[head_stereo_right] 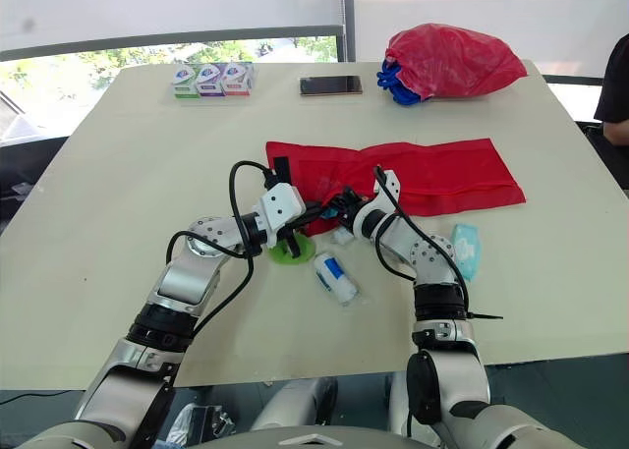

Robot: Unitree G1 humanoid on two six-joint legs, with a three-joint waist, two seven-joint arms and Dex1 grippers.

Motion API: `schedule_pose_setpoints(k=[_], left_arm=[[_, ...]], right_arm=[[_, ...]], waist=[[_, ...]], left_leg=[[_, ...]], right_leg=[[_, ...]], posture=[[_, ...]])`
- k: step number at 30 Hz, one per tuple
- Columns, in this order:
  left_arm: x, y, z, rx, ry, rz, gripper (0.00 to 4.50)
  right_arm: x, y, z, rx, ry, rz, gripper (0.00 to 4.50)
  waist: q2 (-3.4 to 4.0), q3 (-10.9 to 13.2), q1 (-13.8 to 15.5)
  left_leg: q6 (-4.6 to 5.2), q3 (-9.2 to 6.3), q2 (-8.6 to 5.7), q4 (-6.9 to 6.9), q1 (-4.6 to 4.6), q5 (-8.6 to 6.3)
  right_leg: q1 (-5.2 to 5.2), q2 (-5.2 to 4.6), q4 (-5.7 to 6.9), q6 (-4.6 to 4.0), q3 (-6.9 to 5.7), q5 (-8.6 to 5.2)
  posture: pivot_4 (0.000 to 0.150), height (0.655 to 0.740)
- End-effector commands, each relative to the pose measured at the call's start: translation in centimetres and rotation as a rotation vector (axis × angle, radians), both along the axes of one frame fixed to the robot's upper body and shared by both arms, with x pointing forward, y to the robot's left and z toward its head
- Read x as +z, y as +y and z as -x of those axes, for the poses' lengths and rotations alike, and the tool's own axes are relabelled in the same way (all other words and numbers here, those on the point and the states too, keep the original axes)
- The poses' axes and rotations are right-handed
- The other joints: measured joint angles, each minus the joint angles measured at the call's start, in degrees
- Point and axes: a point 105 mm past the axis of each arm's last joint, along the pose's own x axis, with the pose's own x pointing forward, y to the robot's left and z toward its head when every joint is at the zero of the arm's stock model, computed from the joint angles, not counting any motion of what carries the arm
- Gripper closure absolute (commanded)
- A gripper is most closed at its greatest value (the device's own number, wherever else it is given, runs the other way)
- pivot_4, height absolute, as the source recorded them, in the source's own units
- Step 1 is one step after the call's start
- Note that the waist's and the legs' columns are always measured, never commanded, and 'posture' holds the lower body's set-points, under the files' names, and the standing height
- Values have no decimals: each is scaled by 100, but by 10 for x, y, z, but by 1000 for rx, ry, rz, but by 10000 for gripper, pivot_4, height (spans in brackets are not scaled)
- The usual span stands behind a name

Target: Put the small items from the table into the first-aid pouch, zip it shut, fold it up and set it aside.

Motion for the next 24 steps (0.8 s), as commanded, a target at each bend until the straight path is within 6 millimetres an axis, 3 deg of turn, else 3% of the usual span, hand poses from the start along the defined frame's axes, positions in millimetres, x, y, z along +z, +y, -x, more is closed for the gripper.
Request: schedule_pose_setpoints(k=[1, 4, 5, 17, 23, 24], left_arm=[[-9, -7, 9, -52, 40, -4, 44724], [-9, -1, 4, -27, 42, -2, 45000], [-8, 2, 1, -16, 40, -1, 45000], [2, 29, -24, 52, -1, -5, 45000], [7, 30, -22, -8, 69, 65, 45000], [7, 30, -20, -27, 109, 97, 45000]], right_arm=[[38, 14, 2, -28, -111, -103, 39326], [31, 13, 8, 3, -128, -26, 26915], [29, 11, 9, 2, -132, -8, 24910], [14, -10, 18, 17, -161, 167, 24910], [36, -17, 22, 82, -400, 390, 24910], [44, -16, 25, 110, -457, 416, 27255]], waist=[[0, 0, -2], [0, 0, -3], [0, -1, -2], [3, -5, -10], [4, -4, -10], [3, -4, -11]], left_leg=[[0, 0, 0, 0, 0, 0], [0, 0, 0, 0, 0, 0], [0, 1, 0, 0, 0, 0], [0, 1, 0, 0, 0, 0], [0, 1, 0, 0, -1, 0], [1, 2, 0, 1, -2, 0]], right_leg=[[0, 0, 0, 0, 0, 0], [0, 0, 0, 0, 0, 0], [0, 0, 0, 0, 1, 0], [-1, 1, 0, 0, 1, 0], [-2, 1, 0, 1, 1, 0], [-2, 0, -1, 1, 1, 0]], posture=[[1500, 7400], [1500, 7400], [1500, 7400], [1500, 7400], [1500, 7400], [1500, 7400]])
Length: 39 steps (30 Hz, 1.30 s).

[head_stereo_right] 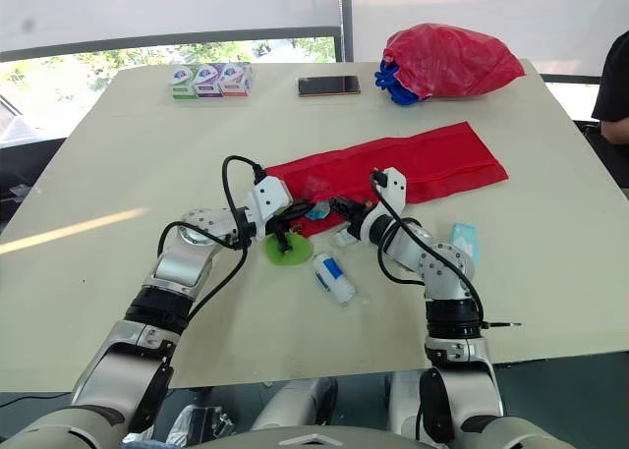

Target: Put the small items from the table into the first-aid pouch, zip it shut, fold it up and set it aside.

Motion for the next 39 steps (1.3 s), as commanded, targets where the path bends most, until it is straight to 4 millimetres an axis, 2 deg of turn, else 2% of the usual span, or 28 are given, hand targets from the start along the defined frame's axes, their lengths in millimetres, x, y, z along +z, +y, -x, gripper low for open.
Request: schedule_pose_setpoints(k=[1, 2, 4, 5, 11, 19, 24, 29, 39], left_arm=[[16, 3, 2, -56, 55, 100, 45000], [17, 3, 3, -73, 87, 129, 45000], [20, 4, 2, -107, 140, 153, 45000], [20, 4, 3, -128, 158, 151, 45000], [13, 8, -4, -194, 169, 78, 45000], [17, 5, -10, -230, 185, 104, 45000], [15, 2, -7, -257, 208, 111, 45000], [12, -1, -4, -275, 213, 102, 45000], [3, -6, 2, -300, 225, 97, 45000]], right_arm=[[41, 6, 8, 102, -238, 92, 30595], [45, 6, 11, 127, -274, 121, 32709], [50, 9, 17, 191, -352, 204, 41292], [50, 10, 19, 222, -386, 251, 43984], [34, 17, 21, 346, -469, 455, 43984], [5, 14, 6, 342, -456, 610, 43984], [2, 19, -1, 331, -461, 614, 43984], [2, 35, -7, 344, -464, 589, 43984], [14, 59, -33, 239, -507, 521, 43984]], waist=[[0, 0, -2], [0, 0, -3], [-2, -1, -4], [-2, -1, -4], [-7, -4, 1], [-11, -6, 12], [-12, -7, -1], [-13, -8, -4], [-17, -11, -20]], left_leg=[[0, 0, 0, 0, -2, 0], [0, 0, 0, 0, -3, 0], [0, -3, 0, 1, -6, 0], [0, -4, 1, 1, -8, 0], [0, -12, 1, 28, -37, 0], [0, -16, 0, 43, -47, 0], [0, -17, 0, 44, -47, 0], [-1, -17, 0, 45, -47, 0], [-2, -17, 0, 45, -43, 1]], right_leg=[[-2, 0, -1, 0, -1, 0], [-3, 0, -1, 0, -2, 0], [-6, 1, 0, 0, -4, 0], [-7, 1, 0, 1, -7, 0], [-20, 1, 0, 1, -19, 0], [-21, -1, 0, 1, -25, 1], [-23, -1, 3, 1, -25, 1], [-23, -1, 3, 1, -24, 1], [-24, 2, 11, 1, -21, 1]], posture=[[1500, 7400], [1500, 7400], [1500, 7400], [1500, 7400], [1500, 7400], [1500, 7400], [1500, 7400], [1500, 7400], [1500, 7400]])
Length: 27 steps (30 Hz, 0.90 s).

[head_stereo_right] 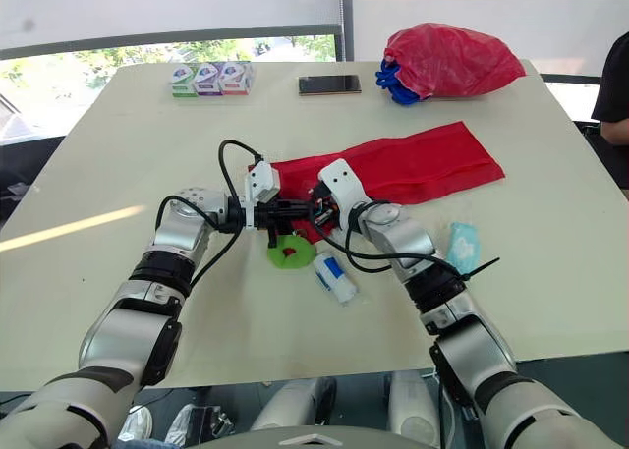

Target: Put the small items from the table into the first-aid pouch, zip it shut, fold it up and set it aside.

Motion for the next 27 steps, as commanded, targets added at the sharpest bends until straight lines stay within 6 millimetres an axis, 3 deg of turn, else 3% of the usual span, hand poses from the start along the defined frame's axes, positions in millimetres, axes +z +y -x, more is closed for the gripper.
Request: schedule_pose_setpoints(k=[1, 9, 17, 21, 27], left_arm=[[-1, -10, 7, -59, -16, 2, 45000], [-2, -13, 7, -63, -19, 3, 45000], [1, -5, -1, -20, -29, 5, 45000], [2, -5, -2, -32, -30, 2, 45000], [3, -7, -1, -50, -28, 4, 45000]], right_arm=[[24, 11, -7, -2, -82, -69, 43984], [22, 11, -5, -2, -76, -86, 43984], [17, -14, 38, 201, -15, 23, 43984], [29, -16, 52, 271, -15, 2, 43984], [35, -15, 43, 207, -32, -29, 43984]], waist=[[0, 0, -4], [0, -3, -3], [-2, -4, 13], [-3, -5, -1], [-7, -7, 10]], left_leg=[[0, 0, 0, 0, 0, 0], [0, 1, 0, 1, 0, 0], [0, -1, -2, 8, -9, 0], [0, 1, 0, 7, -8, 0], [0, 2, 0, 7, -10, 0]], right_leg=[[-1, 0, 1, 0, 0, 0], [-2, 1, 7, 0, 2, 0], [-6, -2, 5, 0, -2, 0], [-10, -1, 13, 0, -1, 0], [-13, -2, 13, 0, -2, 0]], posture=[[1500, 7400], [1500, 7400], [1500, 7400], [1500, 7400], [1500, 7400]])
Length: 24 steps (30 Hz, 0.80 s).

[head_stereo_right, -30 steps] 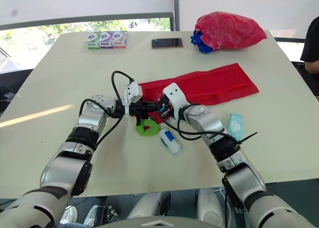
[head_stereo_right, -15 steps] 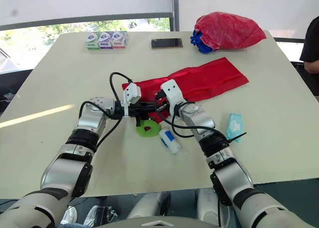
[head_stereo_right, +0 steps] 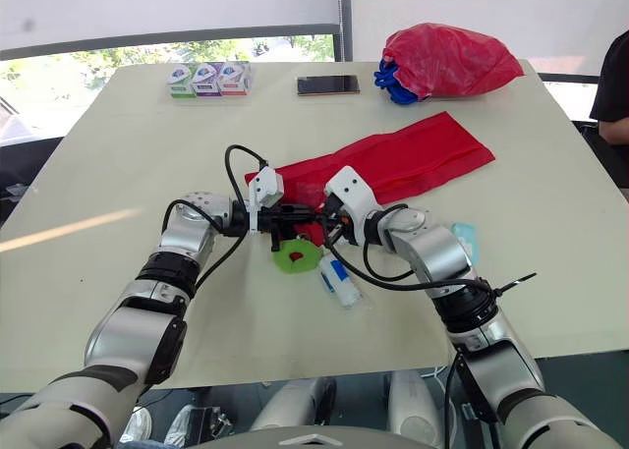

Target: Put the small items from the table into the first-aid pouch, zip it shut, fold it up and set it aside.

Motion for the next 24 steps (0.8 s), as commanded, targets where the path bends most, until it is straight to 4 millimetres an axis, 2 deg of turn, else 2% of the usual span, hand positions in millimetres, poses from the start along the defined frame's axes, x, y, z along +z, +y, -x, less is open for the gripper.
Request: schedule_pose_setpoints(k=[1, 10, 18, 24], left_arm=[[10, -3, -1, -28, -33, 11, 45000], [10, -7, 2, -53, -26, 19, 45000], [7, -18, 9, -96, -17, 30, 45000], [5, -22, 11, -112, -10, 34, 45000]], right_arm=[[12, -1, -10, -45, -52, -19, 43984], [-10, 0, -28, -134, -46, 54, 43984], [-7, 22, -36, -165, -50, -7, 43984], [8, 36, -43, -199, -84, -143, 43984]], waist=[[0, 0, 0], [-1, 0, -1], [-5, -6, -6], [-8, -10, -17]], left_leg=[[0, 0, 0, 0, 0, 0], [0, 2, -1, 1, 1, 0], [0, 3, -1, 1, 1, 0], [-1, 3, 0, 1, 5, 1]], right_leg=[[0, 0, 0, 0, 0, 0], [-2, 0, 3, 0, 0, 0], [-2, 0, 4, 0, 1, 0], [-2, 2, 10, 0, 2, 0]], posture=[[1500, 7400], [1500, 7400], [1500, 7400], [1500, 7400]])
